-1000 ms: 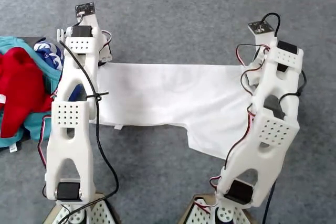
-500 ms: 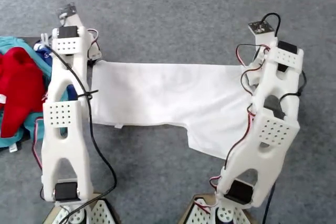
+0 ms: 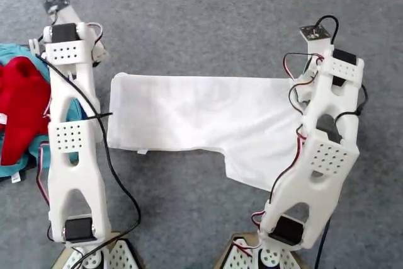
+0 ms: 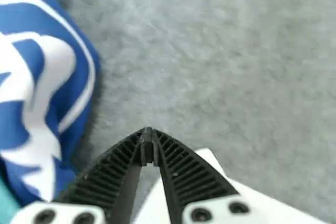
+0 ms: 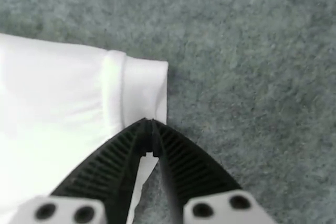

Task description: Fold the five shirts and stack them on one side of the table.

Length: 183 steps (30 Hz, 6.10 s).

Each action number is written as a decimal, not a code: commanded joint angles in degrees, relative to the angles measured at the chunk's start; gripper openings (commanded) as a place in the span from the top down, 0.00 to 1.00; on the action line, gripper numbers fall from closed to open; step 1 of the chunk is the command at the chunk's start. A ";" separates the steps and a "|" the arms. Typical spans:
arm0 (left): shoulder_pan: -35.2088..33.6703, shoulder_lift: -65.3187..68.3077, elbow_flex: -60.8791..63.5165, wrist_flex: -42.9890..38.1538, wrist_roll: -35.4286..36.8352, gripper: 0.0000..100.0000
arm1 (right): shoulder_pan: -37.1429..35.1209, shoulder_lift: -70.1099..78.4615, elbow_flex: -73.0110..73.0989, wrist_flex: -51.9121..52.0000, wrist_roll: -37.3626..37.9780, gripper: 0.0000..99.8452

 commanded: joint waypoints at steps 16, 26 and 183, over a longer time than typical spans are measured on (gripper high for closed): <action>-5.85 -3.16 -6.46 4.48 -17.49 0.97 | 0.88 0.22 -23.78 20.84 9.41 0.99; -4.53 -17.67 13.41 4.48 -19.08 0.97 | 1.05 -2.15 -46.81 31.38 11.34 0.98; -3.65 -72.70 129.80 -59.43 -19.52 0.97 | -13.89 -51.12 48.04 -15.38 11.96 0.97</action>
